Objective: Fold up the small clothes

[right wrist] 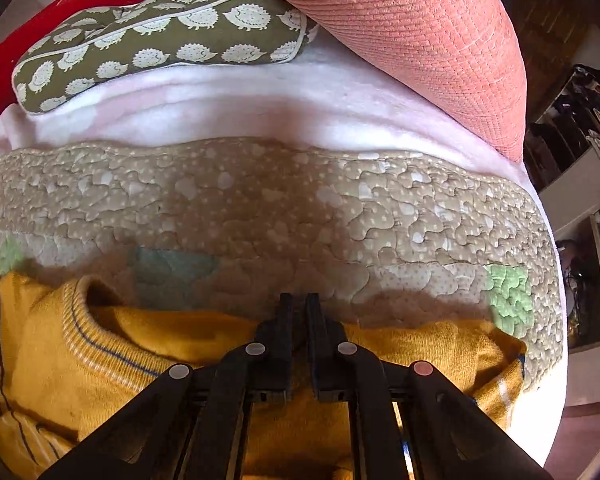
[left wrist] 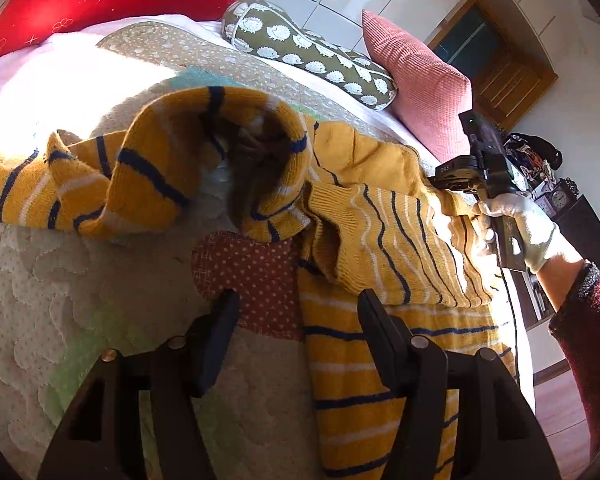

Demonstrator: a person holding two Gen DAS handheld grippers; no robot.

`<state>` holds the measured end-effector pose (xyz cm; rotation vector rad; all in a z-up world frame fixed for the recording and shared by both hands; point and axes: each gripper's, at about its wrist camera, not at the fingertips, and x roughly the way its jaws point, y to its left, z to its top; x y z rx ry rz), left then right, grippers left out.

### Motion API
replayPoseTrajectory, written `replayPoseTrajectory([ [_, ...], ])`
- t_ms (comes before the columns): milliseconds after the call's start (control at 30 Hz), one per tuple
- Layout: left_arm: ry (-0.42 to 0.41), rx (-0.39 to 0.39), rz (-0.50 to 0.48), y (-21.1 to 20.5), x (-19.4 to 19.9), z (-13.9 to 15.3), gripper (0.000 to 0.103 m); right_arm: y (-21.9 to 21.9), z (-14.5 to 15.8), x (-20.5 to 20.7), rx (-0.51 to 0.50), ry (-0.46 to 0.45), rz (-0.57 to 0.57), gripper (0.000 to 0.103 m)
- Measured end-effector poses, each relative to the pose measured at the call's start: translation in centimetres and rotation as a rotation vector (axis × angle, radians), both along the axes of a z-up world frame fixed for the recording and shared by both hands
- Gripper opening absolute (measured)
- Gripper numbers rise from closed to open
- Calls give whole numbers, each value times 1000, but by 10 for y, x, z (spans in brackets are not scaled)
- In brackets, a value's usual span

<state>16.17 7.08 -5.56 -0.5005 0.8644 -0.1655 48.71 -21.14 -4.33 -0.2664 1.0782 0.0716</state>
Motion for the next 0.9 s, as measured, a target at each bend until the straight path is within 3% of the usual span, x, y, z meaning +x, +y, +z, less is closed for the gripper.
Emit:
replayPoseTrajectory([
  [67, -2, -8, 12, 5, -5, 6, 61, 5, -3, 11, -12, 16, -38, 7],
  [133, -13, -32, 9, 12, -13, 15, 62, 9, 21, 1, 96, -62, 10, 7],
  [167, -17, -24, 14, 15, -17, 20, 64, 11, 30, -4, 147, -81, 49, 12],
  [267, -47, -1, 33, 23, -31, 35, 66, 19, 32, -4, 179, -1, 133, 64],
  [433, -81, -3, 50, 29, -47, 51, 67, 34, 13, -9, 271, 105, 157, 64],
  [533, -84, 1, 43, 29, -51, 55, 68, 49, -1, -21, 128, 122, 186, 48],
  [567, -86, 7, 44, 29, -52, 55, 68, 52, 1, -27, 118, 116, 201, 18],
  [600, -86, 11, 48, 30, -52, 55, 68, 55, 2, -30, 115, 124, 206, 1],
  [700, -74, -6, 64, 36, -51, 51, 68, 63, 15, -35, 94, 52, 214, 1],
  [833, -63, 0, 88, 42, -53, 48, 68, 66, 58, -26, 171, -148, 162, 1],
  [900, -57, 10, 103, 46, -54, 47, 68, 70, 72, -22, 194, -203, 161, 1],
])
